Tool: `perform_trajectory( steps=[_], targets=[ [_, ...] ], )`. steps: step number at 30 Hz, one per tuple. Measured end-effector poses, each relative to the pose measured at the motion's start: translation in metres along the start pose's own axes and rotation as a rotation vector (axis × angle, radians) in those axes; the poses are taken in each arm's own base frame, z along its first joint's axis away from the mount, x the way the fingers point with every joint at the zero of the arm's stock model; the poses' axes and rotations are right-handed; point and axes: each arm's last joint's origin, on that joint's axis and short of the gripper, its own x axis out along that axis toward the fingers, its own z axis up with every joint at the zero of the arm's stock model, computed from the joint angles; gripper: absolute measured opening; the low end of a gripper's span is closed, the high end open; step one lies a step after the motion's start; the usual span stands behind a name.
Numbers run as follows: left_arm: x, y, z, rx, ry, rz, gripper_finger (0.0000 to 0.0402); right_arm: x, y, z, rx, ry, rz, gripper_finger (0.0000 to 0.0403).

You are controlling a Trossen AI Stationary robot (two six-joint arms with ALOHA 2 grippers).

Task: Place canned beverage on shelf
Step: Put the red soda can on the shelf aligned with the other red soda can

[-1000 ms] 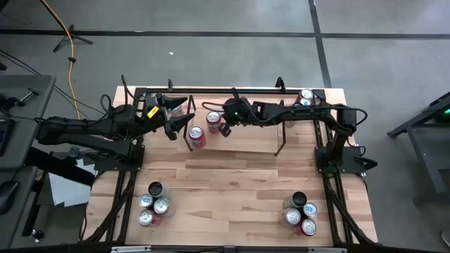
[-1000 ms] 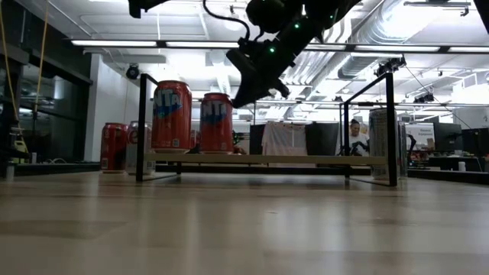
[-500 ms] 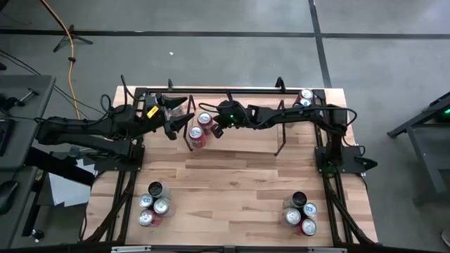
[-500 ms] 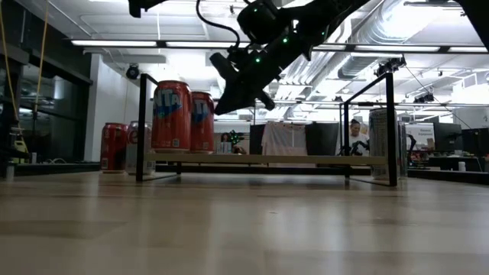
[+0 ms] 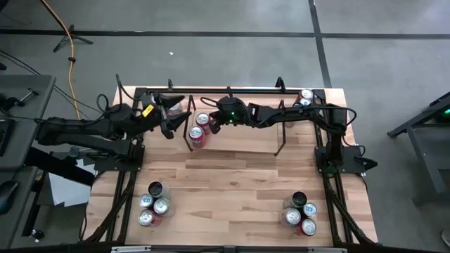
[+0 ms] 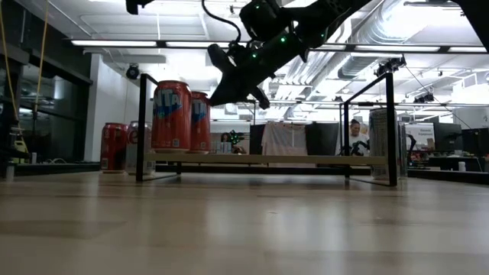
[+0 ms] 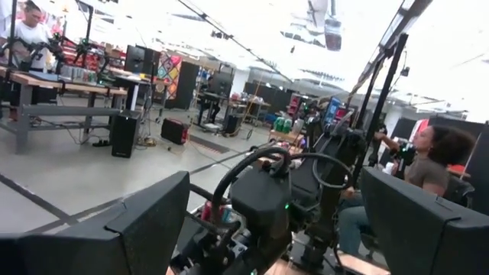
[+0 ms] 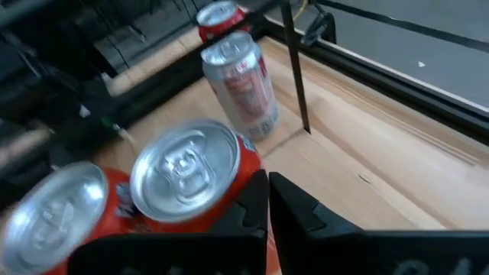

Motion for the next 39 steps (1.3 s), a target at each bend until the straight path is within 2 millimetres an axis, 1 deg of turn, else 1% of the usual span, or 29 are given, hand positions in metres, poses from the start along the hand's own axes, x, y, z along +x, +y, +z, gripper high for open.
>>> perform_trajectory(
  steps=[4, 10, 13, 15, 18, 21, 25, 29, 33, 39],
  targets=[
    [-0.008, 0.004, 0.010, -0.016, -0.046, 0.002, 0.0337, 0.000, 0.001, 0.003, 0.039, -0.025, 0.018, 0.0000],
    [-0.021, 0.010, 0.022, -0.032, -0.095, 0.000, 0.0337, -0.002, 0.002, 0.006, 0.033, -0.047, 0.030, 0.0000],
    [-0.025, 0.011, 0.023, -0.029, -0.087, 0.005, 0.0337, -0.007, -0.001, 0.003, 0.020, 0.022, -0.027, 0.0000],
    [-0.026, 0.012, 0.022, -0.026, -0.076, 0.013, 0.0337, -0.009, -0.004, -0.003, 0.008, 0.090, -0.062, 0.0000],
    [-0.026, 0.012, 0.021, -0.023, -0.070, 0.015, 0.0337, -0.010, -0.006, -0.009, 0.013, 0.177, -0.042, 0.0000],
    [-0.024, 0.012, 0.020, -0.021, -0.068, 0.029, 0.0337, -0.007, -0.002, -0.016, 0.007, 0.210, -0.008, 0.0000],
    [-0.022, 0.012, 0.019, -0.016, -0.061, 0.056, 0.0337, -0.004, 0.005, -0.018, 0.025, 0.181, 0.014, 0.0000],
    [-0.022, 0.012, 0.018, -0.014, -0.060, 0.070, 0.0337, 0.001, 0.005, -0.019, 0.030, 0.158, 0.021, 0.0000],
    [-0.021, 0.012, 0.018, -0.013, -0.059, 0.071, 0.0337, 0.003, 0.005, -0.020, 0.027, 0.129, -0.015, 0.0000],
    [-0.021, 0.012, 0.018, -0.013, -0.059, 0.071, 0.0337, 0.008, 0.007, -0.019, 0.034, 0.092, 0.013, 0.0000]
  ],
)
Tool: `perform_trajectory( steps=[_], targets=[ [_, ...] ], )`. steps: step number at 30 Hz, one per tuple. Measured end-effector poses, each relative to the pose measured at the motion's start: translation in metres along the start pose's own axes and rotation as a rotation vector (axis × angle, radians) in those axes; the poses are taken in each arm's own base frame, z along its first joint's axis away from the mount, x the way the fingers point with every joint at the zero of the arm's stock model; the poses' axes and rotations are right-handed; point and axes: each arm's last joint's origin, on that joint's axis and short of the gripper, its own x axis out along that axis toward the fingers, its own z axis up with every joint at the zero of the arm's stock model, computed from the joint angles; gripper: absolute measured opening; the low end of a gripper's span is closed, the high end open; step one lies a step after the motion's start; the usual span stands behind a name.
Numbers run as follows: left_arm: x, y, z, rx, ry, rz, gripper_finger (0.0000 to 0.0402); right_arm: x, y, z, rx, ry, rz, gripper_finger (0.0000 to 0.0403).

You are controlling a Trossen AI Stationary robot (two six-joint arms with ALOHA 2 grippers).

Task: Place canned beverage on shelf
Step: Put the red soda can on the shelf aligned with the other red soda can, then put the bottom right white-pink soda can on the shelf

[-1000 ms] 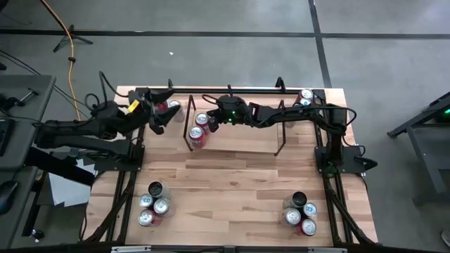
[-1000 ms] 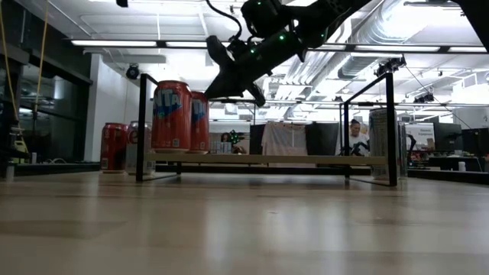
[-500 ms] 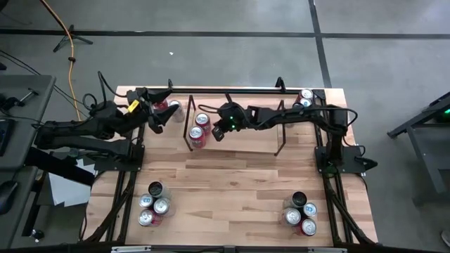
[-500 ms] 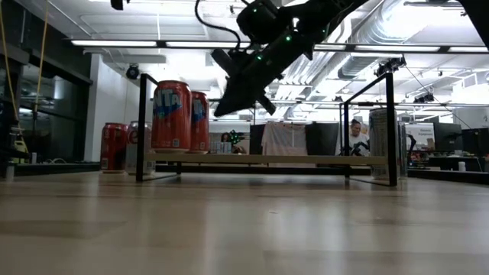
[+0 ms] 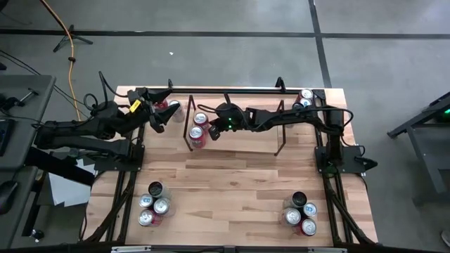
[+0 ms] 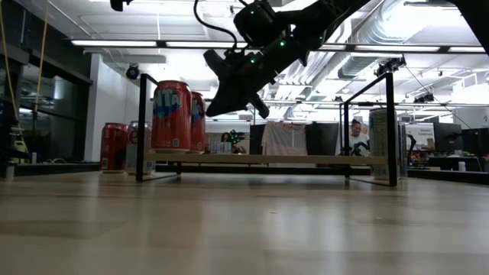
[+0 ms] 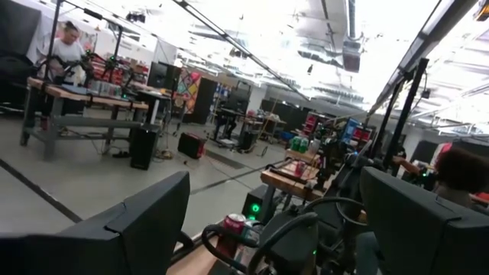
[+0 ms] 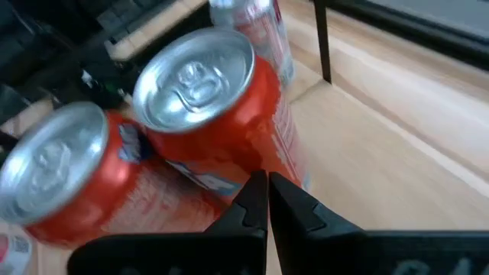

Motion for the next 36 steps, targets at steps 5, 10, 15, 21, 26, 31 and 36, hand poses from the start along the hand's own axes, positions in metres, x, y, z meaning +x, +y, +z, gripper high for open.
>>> perform_trajectory(
  steps=[5, 10, 15, 21, 26, 31, 36],
  targets=[
    [0.000, 0.000, 0.000, 0.000, 0.000, 0.000, 0.0337, 0.003, 0.002, 0.002, 0.024, -0.046, 0.028, 0.0000],
    [0.000, 0.000, 0.000, 0.024, -0.001, 0.000, 0.0337, 0.005, 0.001, 0.001, 0.017, -0.032, 0.035, 0.0000],
    [0.000, 0.000, 0.000, 0.024, -0.002, 0.000, 0.0337, 0.000, -0.001, 0.004, -0.054, -0.011, 0.017, 0.0000],
    [-0.006, 0.002, 0.001, -0.007, 0.018, -0.006, 0.0337, -0.033, -0.013, 0.023, -0.152, 0.083, -0.058, 0.0000],
    [-0.010, 0.004, -0.004, -0.031, 0.093, -0.027, 0.0337, -0.085, -0.011, 0.044, -0.254, 0.102, -0.064, 0.0000],
    [-0.009, 0.004, -0.006, -0.027, 0.113, -0.041, 0.0337, -0.143, -0.002, 0.057, -0.286, 0.011, -0.015, 0.0000],
    [-0.007, 0.003, -0.008, -0.023, 0.120, -0.040, 0.0337, -0.191, -0.002, 0.043, -0.234, -0.089, 0.060, 0.0000]
  ],
)
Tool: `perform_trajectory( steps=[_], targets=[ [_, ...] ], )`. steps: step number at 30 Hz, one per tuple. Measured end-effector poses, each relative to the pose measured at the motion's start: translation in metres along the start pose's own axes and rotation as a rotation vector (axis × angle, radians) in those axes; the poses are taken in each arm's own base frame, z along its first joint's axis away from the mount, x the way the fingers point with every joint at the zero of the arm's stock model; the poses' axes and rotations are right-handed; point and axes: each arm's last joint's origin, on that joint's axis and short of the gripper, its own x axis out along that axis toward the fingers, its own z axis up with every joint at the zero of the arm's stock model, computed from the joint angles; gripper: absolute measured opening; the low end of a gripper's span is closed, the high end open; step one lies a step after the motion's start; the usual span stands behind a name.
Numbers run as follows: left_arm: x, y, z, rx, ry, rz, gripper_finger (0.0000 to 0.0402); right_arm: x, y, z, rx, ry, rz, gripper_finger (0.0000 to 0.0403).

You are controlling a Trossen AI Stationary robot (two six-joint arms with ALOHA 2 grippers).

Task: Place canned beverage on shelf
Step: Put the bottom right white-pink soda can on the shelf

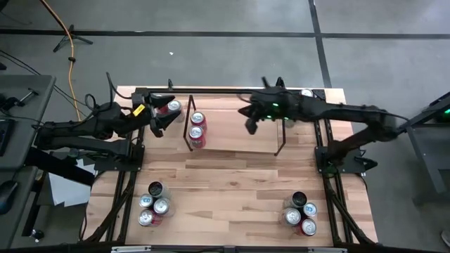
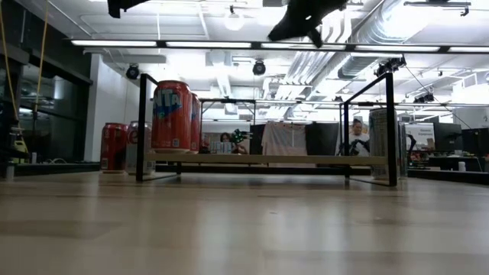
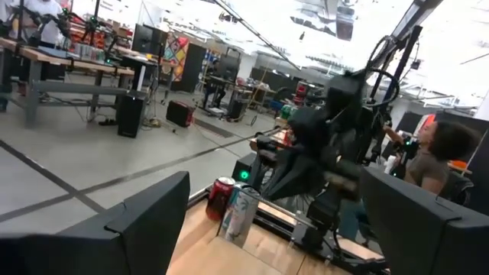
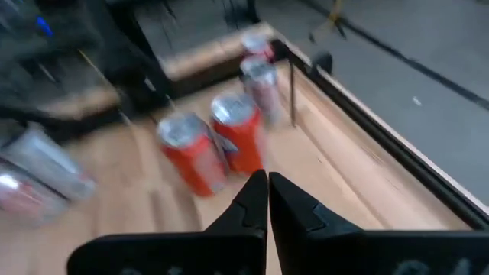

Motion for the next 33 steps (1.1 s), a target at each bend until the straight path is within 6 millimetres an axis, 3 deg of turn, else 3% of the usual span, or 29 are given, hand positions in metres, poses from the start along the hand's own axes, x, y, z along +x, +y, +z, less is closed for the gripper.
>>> perform_trajectory(
  steps=[5, 11, 33],
  targets=[
    [0.000, 0.000, 0.000, -0.001, -0.002, -0.002, 0.0337, -0.033, 0.007, -0.018, 0.066, -0.192, 0.112, 0.0000],
    [0.000, -0.001, 0.000, -0.001, 0.000, -0.018, 0.0337, -0.051, 0.006, -0.031, 0.104, -0.324, 0.178, 0.0000],
    [0.000, -0.001, 0.000, 0.023, 0.000, -0.018, 0.0337, -0.051, 0.006, -0.033, 0.093, -0.322, 0.175, 0.0000]
  ],
)
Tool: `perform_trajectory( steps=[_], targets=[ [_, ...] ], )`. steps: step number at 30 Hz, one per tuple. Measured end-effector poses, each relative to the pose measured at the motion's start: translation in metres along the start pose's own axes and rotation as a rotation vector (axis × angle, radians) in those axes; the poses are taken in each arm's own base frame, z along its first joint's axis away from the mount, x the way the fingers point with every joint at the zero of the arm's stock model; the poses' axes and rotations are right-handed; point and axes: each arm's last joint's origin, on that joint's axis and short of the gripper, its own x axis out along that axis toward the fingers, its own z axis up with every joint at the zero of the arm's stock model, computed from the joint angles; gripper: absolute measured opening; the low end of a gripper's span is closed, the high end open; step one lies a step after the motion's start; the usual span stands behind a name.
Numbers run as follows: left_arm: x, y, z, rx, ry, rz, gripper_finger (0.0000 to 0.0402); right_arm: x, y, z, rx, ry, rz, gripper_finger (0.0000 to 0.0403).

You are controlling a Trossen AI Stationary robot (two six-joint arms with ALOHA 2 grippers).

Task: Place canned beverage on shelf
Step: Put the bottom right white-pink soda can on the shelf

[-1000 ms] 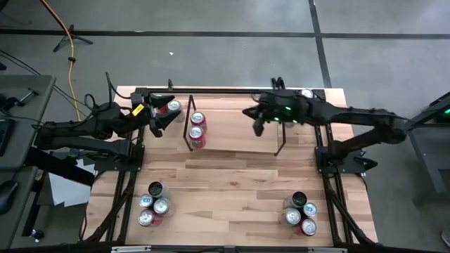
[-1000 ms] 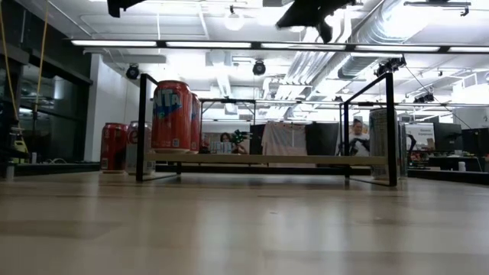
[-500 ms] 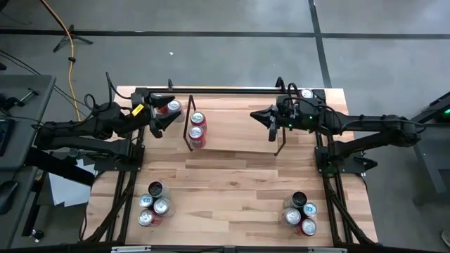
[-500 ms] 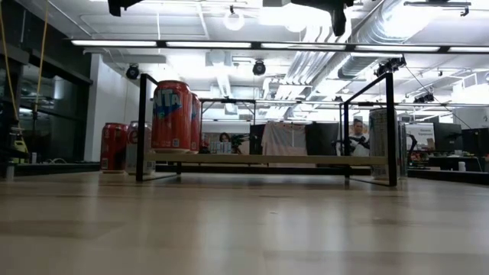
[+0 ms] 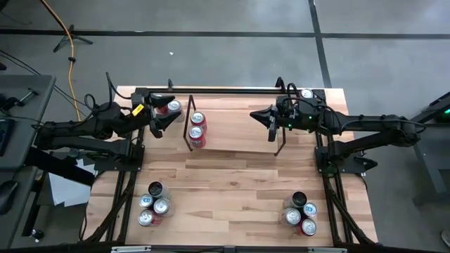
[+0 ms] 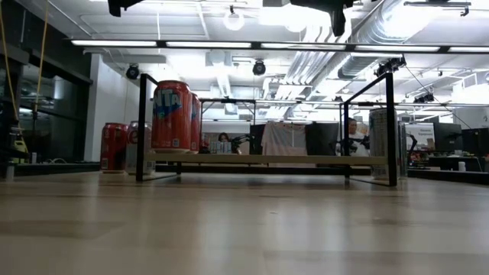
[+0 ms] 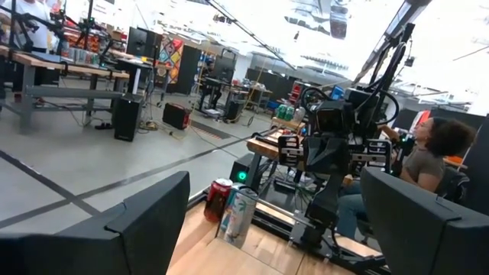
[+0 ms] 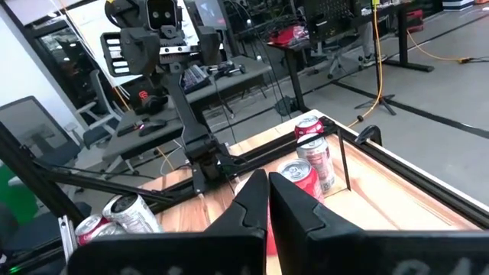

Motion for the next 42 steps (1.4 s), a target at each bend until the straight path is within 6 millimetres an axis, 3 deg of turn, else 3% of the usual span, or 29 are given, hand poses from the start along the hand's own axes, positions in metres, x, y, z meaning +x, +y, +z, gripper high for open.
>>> perform_trajectory(
  steps=[42],
  targets=[
    [0.0000, 0.0009, 0.0001, 0.003, -0.006, 0.031, 0.0337, 0.0001, -0.0013, -0.0033, -0.046, 0.035, -0.013, 0.0000]
  ],
)
